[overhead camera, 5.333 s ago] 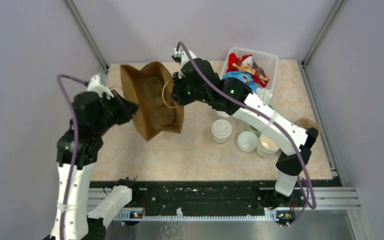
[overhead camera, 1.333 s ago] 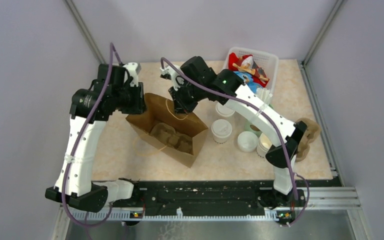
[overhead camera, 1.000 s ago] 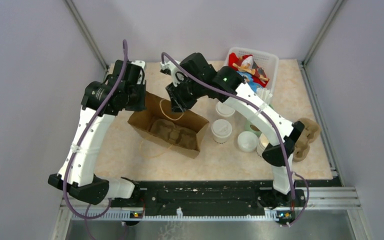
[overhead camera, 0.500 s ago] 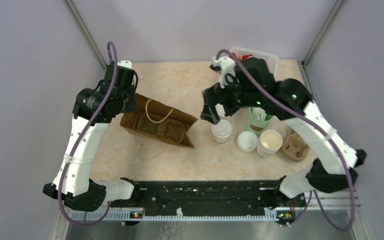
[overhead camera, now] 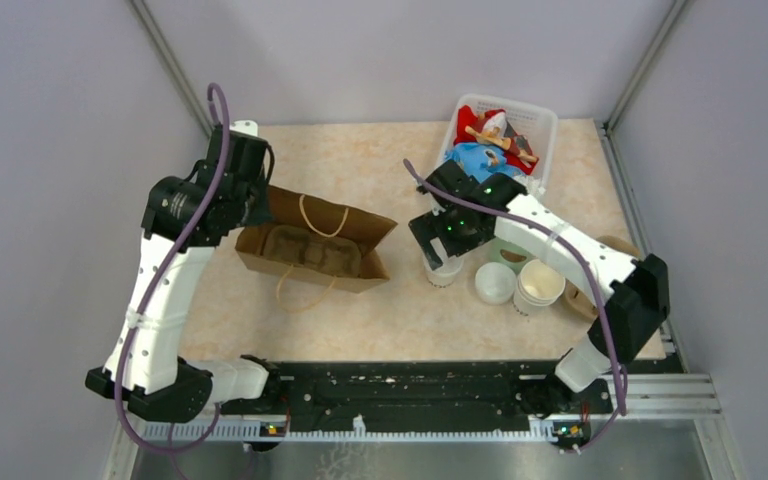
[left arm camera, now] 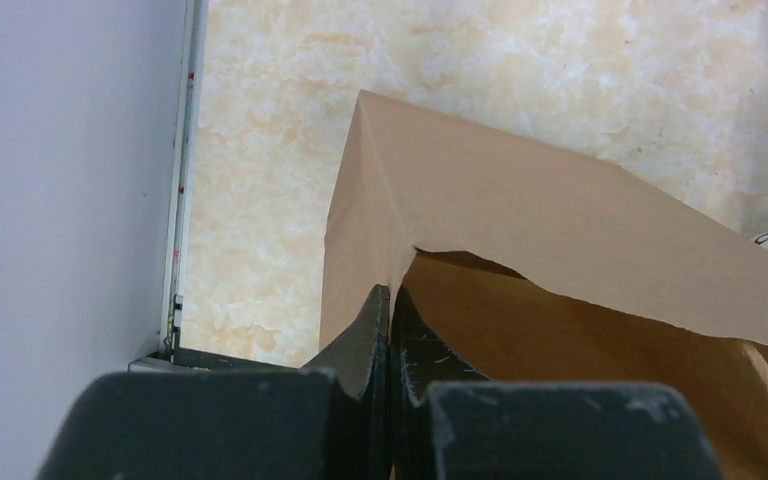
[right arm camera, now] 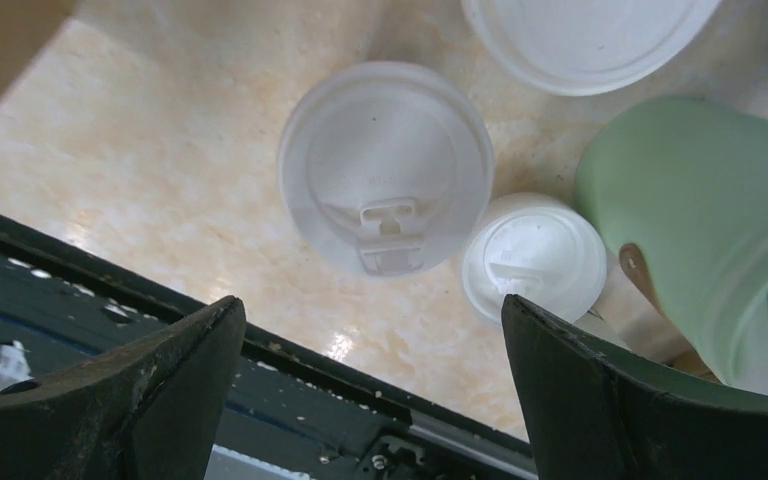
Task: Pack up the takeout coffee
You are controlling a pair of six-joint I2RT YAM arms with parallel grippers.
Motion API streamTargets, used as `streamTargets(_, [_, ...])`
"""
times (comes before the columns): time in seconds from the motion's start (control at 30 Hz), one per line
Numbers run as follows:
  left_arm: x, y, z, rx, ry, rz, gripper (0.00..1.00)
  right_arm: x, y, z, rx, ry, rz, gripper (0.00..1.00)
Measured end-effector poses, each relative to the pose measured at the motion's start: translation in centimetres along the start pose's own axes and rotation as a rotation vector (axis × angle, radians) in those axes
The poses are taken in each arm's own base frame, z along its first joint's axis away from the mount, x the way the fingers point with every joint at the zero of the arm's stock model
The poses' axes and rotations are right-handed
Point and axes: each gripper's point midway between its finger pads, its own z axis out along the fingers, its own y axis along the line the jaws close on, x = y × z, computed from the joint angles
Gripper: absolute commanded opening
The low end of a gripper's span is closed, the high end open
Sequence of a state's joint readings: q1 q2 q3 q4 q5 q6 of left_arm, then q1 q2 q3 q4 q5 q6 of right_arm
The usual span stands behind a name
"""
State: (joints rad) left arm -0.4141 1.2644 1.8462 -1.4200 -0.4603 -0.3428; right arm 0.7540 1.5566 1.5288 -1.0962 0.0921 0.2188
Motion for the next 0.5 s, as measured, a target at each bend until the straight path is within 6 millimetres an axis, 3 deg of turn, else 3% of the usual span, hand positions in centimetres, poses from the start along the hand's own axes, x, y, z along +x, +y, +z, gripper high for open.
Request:
streamTargets(0.1, [0.1, 0.0, -0.2, 0.003, -0.001, -0.004, 0.0, 1.4, 0.0, 2.1, 0.01, 0.077, -0.023, 0.99])
streamTargets(0.5, [0.2, -0.1, -0.6, 0.025, -0.005, -0.025, 0.0, 0.7, 0.0, 3.3, 0.023, 0.034, -0.055, 0.98])
